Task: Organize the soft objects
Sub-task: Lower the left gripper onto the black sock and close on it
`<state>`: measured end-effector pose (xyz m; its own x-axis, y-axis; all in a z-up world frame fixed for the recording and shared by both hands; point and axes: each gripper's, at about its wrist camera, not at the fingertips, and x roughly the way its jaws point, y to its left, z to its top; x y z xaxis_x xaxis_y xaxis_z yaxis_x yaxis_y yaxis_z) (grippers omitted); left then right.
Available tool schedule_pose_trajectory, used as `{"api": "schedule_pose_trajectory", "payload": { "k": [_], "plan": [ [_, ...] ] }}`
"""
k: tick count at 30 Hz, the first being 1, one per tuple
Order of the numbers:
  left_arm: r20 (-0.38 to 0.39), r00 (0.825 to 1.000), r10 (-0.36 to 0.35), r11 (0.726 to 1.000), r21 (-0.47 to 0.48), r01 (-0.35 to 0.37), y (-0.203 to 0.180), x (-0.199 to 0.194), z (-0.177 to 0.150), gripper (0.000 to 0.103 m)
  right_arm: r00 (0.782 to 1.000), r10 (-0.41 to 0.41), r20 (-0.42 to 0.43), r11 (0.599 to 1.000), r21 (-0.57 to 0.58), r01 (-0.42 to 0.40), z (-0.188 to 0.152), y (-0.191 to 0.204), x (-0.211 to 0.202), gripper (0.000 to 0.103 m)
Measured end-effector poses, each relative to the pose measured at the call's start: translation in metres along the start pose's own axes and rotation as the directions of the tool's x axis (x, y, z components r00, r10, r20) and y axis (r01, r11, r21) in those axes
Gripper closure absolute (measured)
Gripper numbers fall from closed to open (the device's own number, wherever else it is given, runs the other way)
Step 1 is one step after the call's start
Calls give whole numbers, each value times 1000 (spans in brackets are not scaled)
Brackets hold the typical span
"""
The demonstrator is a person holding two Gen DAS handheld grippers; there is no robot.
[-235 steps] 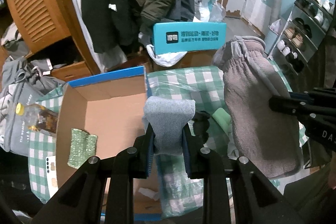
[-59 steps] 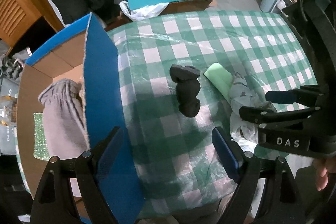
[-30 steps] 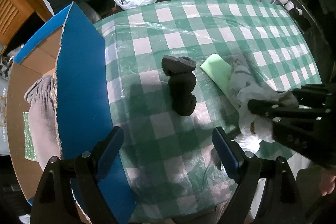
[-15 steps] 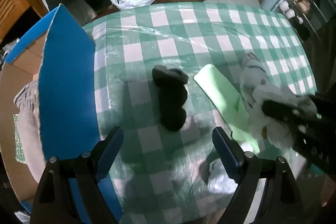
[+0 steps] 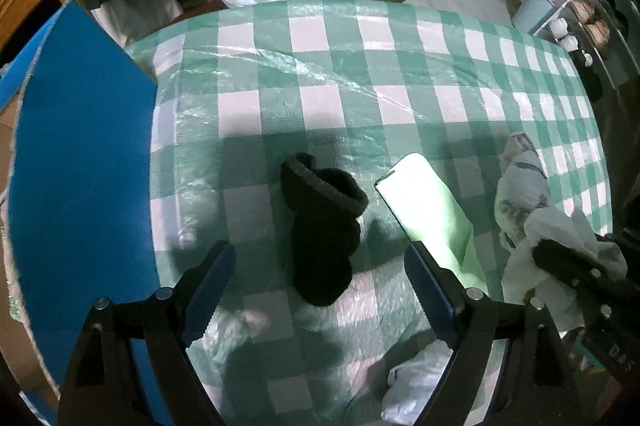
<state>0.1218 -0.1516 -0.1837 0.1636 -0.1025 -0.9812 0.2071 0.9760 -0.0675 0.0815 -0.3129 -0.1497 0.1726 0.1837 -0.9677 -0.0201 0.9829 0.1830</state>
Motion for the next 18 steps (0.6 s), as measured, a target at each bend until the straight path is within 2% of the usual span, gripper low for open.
{"api": "schedule_pose_trajectory", "payload": {
  "k": [11, 13, 16, 17, 18],
  "plan": [
    [-1, 1000, 24, 1000, -16, -24, -1, 20, 8, 16, 1000, 12, -7, 1000, 14, -11, 0, -6, 4, 78],
    [6, 1000, 29, 1000, -6, -29, -2, 20, 7, 19, 1000, 13, -9, 1000, 15, -13, 0, -6, 5, 78],
    [-4, 999, 38, 999, 2, -38, -3, 23, 5, 35, 1000, 17, -9, 1000, 15, -16, 2, -6, 5, 78],
    [-9, 999, 45, 999, 4, -45, -1, 25, 5, 46, 1000, 17, -8, 1000, 15, -17, 2, -5, 5, 78],
    [2, 998, 69, 998, 9, -69, 0, 23, 4, 50, 1000, 18, -8, 1000, 14, -18, 2, -5, 5, 78]
  ]
}}
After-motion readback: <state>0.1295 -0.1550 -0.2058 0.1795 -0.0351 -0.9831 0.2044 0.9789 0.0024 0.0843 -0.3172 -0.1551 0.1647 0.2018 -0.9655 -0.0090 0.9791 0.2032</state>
